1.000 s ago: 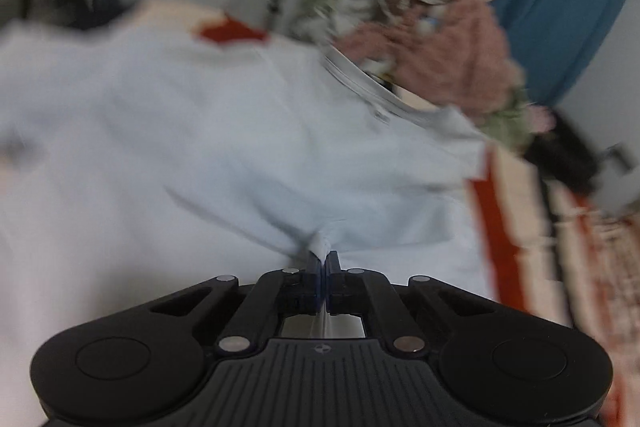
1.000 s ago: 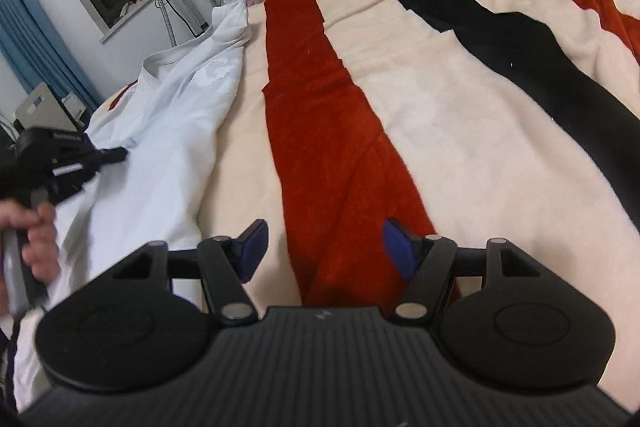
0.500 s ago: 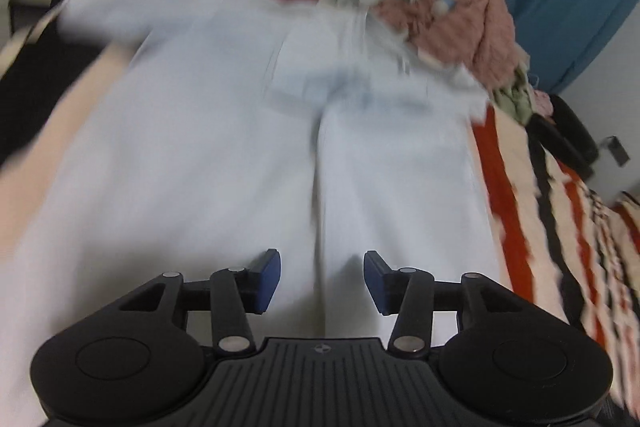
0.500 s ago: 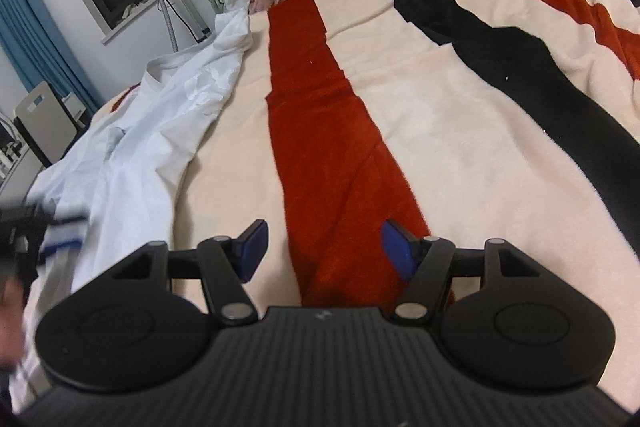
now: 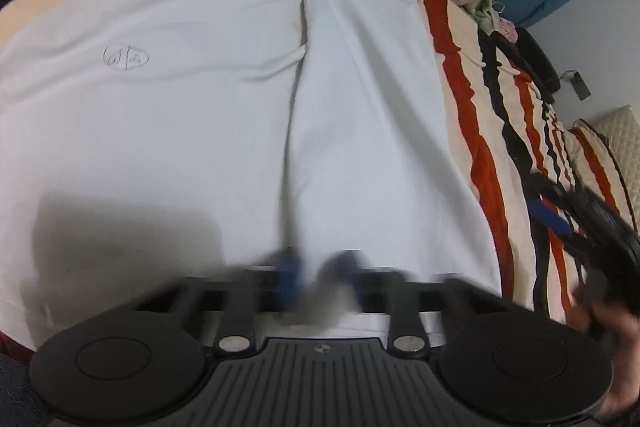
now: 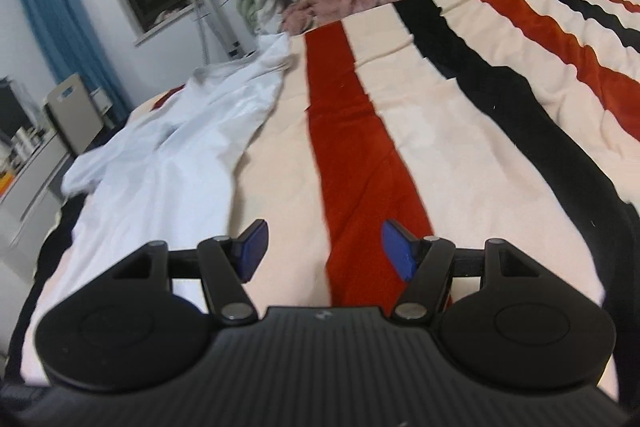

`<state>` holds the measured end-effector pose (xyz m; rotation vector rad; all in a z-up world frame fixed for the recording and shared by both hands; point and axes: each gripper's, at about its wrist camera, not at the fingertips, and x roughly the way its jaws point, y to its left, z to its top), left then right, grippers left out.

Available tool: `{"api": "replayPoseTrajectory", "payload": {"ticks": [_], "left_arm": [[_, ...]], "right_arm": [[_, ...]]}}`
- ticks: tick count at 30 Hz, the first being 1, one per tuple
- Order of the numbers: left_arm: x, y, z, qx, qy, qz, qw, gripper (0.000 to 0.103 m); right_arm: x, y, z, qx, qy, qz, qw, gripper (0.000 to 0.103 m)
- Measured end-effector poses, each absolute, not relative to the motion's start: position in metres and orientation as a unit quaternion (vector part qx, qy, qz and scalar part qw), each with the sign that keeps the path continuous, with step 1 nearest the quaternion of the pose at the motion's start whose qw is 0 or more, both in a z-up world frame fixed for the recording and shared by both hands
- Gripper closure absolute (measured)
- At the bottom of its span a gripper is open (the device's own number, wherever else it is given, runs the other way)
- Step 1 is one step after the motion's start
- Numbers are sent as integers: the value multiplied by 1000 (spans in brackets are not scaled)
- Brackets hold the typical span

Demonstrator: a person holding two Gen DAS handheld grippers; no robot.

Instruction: Fold clothes

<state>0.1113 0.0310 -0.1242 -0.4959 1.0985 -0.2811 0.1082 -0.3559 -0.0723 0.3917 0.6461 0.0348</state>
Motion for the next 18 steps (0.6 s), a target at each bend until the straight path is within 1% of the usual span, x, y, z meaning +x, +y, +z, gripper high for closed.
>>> {"api": "replayPoseTrajectory", "payload": {"ticks": [4,7,8,9,11,14,18], "left_arm": [[100,53,-117,-307,461,-153,818,100],[89,71,-109,-369,408,-177,816,100],[86,76,-108,-387,394,-183,813,100],[83,80,-107,-403,382,-187,810,100],[81,85,-105,-423,367,-192,806,100],[78,89,-102,-438,351,-195,804,100],[72,92,-97,-450,334,-190,806,101]], "right_arm": [[59,-330,-56,165,309,68,934,36],[29,-299,-54,125,327,119,929,35],[20,-287,-54,107,334,136,927,27],[13,-274,-55,83,337,149,926,25],[2,-249,-57,27,337,171,925,25],[5,-216,-69,-58,354,161,920,25],[34,-196,-90,-71,393,124,908,25]]}}
